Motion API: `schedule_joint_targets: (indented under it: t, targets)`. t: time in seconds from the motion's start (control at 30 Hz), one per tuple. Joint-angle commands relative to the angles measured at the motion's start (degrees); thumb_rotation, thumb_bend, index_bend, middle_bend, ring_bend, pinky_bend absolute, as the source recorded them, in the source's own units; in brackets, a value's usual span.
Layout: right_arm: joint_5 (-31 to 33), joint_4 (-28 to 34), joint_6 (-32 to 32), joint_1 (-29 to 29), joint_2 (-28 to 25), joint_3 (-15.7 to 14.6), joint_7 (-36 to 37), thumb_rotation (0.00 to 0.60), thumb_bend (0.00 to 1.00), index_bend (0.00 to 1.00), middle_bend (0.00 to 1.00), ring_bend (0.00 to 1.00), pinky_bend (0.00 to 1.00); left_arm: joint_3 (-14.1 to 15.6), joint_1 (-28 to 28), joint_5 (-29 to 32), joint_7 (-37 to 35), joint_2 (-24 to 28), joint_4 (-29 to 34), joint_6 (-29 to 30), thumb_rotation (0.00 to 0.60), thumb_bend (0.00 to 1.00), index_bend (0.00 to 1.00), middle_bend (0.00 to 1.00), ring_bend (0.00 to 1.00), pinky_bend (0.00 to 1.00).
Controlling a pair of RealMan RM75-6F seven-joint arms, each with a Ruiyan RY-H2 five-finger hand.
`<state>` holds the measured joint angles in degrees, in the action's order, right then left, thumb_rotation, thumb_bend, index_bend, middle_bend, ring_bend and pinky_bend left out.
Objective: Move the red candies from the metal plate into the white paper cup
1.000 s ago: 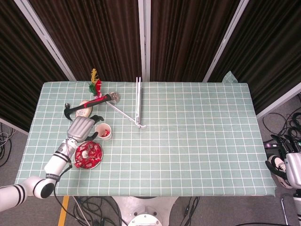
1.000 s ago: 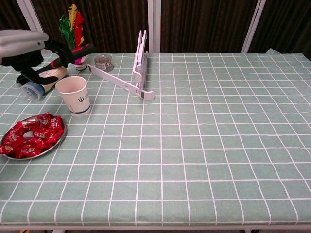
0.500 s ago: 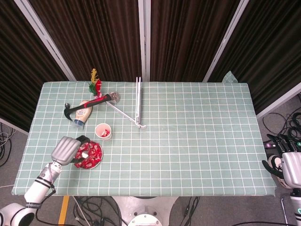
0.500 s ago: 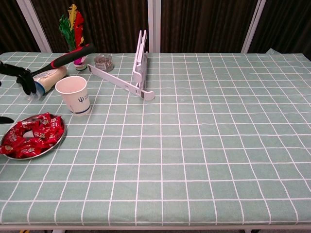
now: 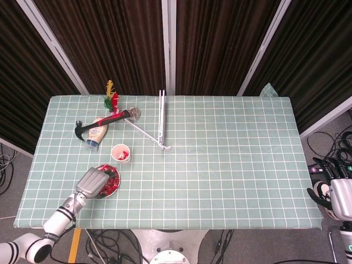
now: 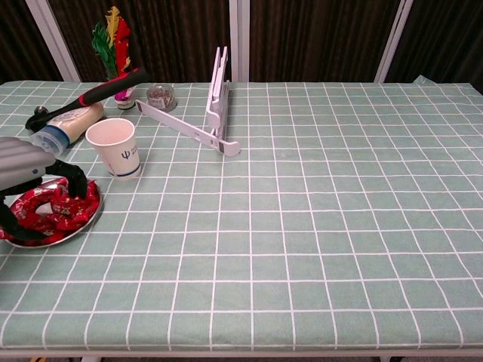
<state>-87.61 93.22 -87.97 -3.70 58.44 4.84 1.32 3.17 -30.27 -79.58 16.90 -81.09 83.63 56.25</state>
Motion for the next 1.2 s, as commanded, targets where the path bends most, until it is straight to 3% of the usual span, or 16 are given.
schedule_joint_targets:
  t: [0.03,0.33,0.57,1.2]
  targets:
    - [0.0,0.1,0.0,-0.1,0.0,0.0,-0.1,0.600,0.12,0.17,0.26,0.15,0.39,-0.3,-0.5,0.7,0.2,-0.8,-1.1,-1.1,0.600,0.17,0.41,0.46,0.91,1.00]
    - [0.3,0.2,0.1,0.0,-0.1,0.0,-0.2,0.600,0.12,0.17,0.26,0.15,0.39,-0.8,-1.1,1.2,-0.5,-2.2,-2.8,-2.7,0.600,0.20,0.42,0.46,0.91,1.00]
    - [0.5,0.2,0.2,0.1,-0.2,0.1,-0.2,0.600,0.12,0.17,0.26,0.15,0.40,-1.1,-1.1,1.5,-2.0,-3.7,-5.6,-3.3,0.600,0.24,0.49,0.49,0.92,1.00]
    - [0.1,0.6,-0.3,0.2,-0.5,0.1,-0.1,0.600,0.12,0.17,0.27,0.17,0.41,-1.9,-0.1,-1.8,-9.2,-4.9,-9.8,0.5,0.600,0.44,0.67,0.75,0.97,1.00]
